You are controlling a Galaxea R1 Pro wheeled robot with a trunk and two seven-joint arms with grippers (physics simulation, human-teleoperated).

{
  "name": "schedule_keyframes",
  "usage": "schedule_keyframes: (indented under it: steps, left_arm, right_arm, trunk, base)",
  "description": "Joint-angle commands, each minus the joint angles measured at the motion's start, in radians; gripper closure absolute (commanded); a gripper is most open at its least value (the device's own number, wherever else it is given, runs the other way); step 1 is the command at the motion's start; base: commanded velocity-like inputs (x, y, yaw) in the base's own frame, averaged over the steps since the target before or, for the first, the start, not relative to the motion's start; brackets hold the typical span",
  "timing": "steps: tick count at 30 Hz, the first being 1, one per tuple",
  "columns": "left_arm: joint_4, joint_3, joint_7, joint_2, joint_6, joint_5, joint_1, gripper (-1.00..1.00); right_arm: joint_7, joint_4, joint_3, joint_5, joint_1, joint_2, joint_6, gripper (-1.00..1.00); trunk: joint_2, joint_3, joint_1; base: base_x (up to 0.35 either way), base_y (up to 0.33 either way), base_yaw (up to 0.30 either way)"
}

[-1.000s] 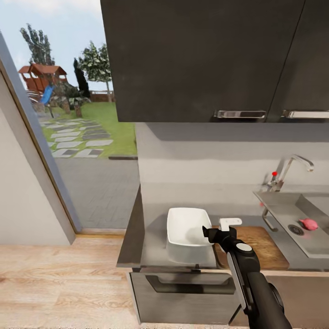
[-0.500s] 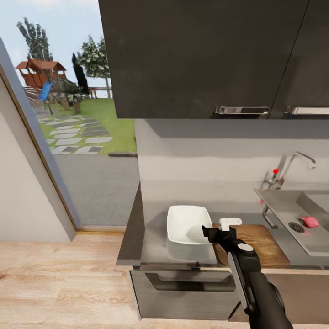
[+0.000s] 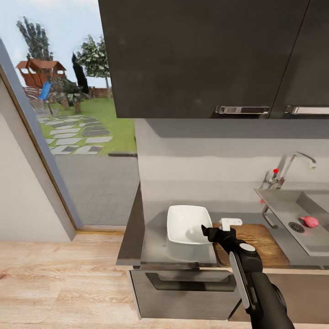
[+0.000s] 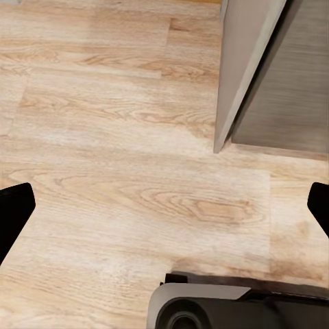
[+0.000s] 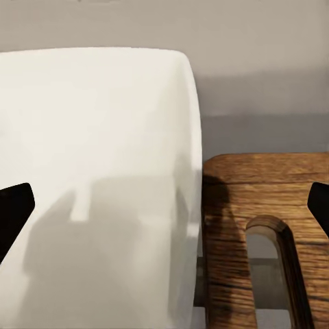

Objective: In the kitchen, take the Vidalia onion out of the sink, dice it on the chopping board with the paring knife, put the diced onion into the bowl on the countertop, then place both the paring knife and the chopping board into the sink.

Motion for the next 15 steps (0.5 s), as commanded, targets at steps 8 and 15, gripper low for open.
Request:
schedule_keyframes:
  steps: [8,15]
  left_arm:
    - [-0.001,-0.001,0.0,0.0,-0.001,0.007,0.0,-1.0]
    - [-0.001,-0.001,0.0,0.0,-0.001,0.007,0.0,-1.0]
  right_arm:
    - [0.008,-0.001,-0.005,0.006,-0.001,0.001,0.005,-1.0]
    - [0.008,-0.001,-0.009,0.006,-0.001,0.001,0.005,-1.0]
  trunk:
    - [-0.002,-0.002,0.001]
    - [-0.002,-0.002,0.001]
  base:
    - [0.002,-0.001,0.0]
    - [0.102,-0.07,0.0]
